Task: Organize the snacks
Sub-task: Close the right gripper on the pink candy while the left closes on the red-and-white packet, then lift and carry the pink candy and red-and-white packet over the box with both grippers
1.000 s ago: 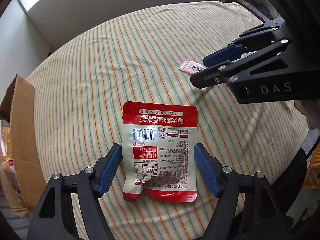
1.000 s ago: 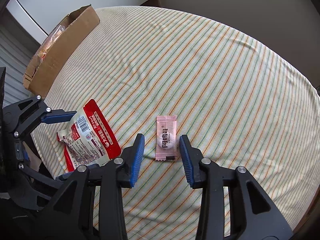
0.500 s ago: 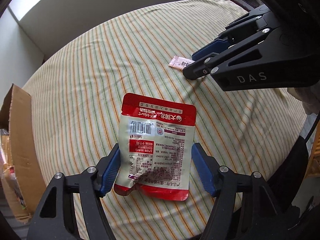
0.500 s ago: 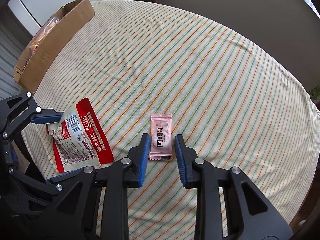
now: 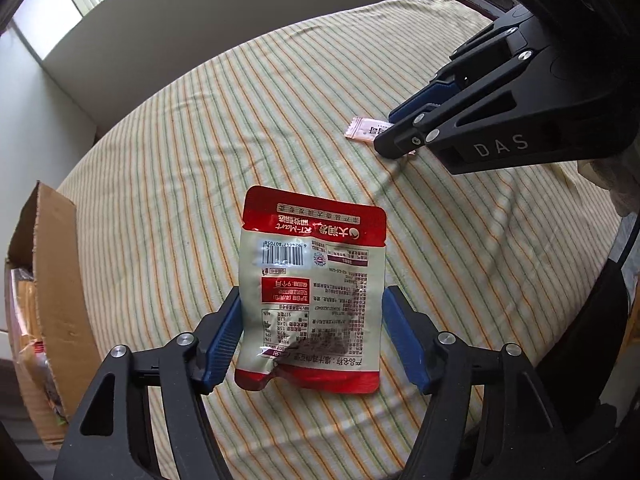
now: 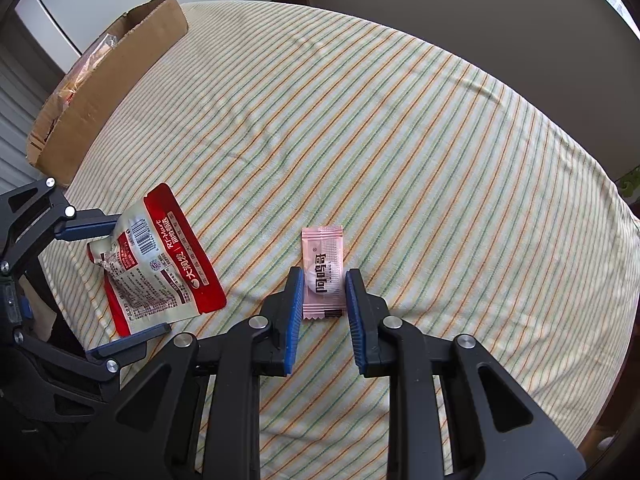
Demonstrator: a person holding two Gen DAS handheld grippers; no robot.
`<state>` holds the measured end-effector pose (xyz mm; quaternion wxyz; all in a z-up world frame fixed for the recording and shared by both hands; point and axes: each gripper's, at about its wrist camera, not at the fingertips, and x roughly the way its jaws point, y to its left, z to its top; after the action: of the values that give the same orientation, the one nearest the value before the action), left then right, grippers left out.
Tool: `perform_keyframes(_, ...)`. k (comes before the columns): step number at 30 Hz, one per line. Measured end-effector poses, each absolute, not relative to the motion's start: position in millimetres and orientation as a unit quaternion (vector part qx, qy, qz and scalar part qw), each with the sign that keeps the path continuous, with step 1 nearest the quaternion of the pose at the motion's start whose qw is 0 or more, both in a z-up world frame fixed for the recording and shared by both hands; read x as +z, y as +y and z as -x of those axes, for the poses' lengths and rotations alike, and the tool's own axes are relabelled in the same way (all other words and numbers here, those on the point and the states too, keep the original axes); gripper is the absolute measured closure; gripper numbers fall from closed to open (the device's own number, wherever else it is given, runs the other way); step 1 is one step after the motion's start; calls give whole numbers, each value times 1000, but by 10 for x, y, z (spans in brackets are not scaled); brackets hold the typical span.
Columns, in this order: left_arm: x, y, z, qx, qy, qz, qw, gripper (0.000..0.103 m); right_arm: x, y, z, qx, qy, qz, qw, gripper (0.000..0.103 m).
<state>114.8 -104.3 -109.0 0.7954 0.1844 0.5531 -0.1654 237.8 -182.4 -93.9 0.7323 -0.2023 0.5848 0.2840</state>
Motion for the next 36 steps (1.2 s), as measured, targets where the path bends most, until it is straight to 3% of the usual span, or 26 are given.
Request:
perform_keyframes(9, -1126, -1006, -1161, -178, 556, -192, 789, 32, -940, -1882, -2420, 287, 586, 196, 732, 81)
perform_keyframes(12, -1069, -988, -1153, -179, 548, -175, 798, 40, -938, -1896, -2409, 286, 585, 193, 734, 81)
perform_keyframes(15, -978, -861, -1147, -175, 541, -149, 809, 56, -933, -1903, -2395, 285, 584, 194, 735, 81)
perform_keyframes(22, -932, -767, -1113, -176, 529, -134, 820, 67, -922, -1851, -2354, 281, 583, 199, 736, 81)
perform_keyframes(36, -917, -757, -1057, -178, 515, -120, 830, 70, -917, -1865, -2313, 274, 579, 196, 743, 81)
